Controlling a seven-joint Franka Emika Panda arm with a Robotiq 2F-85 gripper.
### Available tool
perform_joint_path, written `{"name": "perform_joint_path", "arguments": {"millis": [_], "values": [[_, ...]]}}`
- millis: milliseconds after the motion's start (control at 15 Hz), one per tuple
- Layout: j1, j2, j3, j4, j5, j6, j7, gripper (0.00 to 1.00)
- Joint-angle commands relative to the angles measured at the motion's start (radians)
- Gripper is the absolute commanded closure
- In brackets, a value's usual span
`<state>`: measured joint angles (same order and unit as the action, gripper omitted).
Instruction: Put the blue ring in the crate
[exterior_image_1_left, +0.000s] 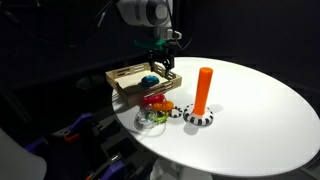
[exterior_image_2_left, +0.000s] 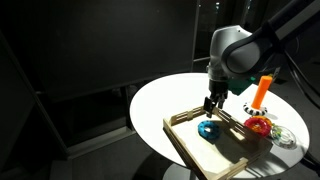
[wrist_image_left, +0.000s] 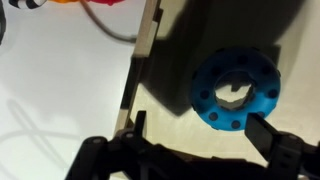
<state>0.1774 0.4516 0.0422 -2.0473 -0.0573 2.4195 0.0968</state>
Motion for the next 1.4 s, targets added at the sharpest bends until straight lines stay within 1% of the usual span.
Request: {"name": "perform_joint_path", "arguments": {"millis": [0,400,600,800,1000,1333], "values": [[-0.021,-0.096,0.001,-0.034,-0.005,-0.094,0.001,0.00],[-0.069,-0.222,0.001,-0.070,0.009,-0.282,-0.030,0.00],[-0.096,-0.303,-0.008,-0.113,0.012,-0.345,-0.026,0.00],[-0.123,-0.388,-0.019,-0.166,0.018,-0.364,-0.015,0.00],[-0.147,-0.470,-0.031,-0.221,0.031,-0.351,-0.014,0.00],[-0.172,-0.558,-0.049,-0.277,0.059,-0.348,-0.019,0.00]]}}
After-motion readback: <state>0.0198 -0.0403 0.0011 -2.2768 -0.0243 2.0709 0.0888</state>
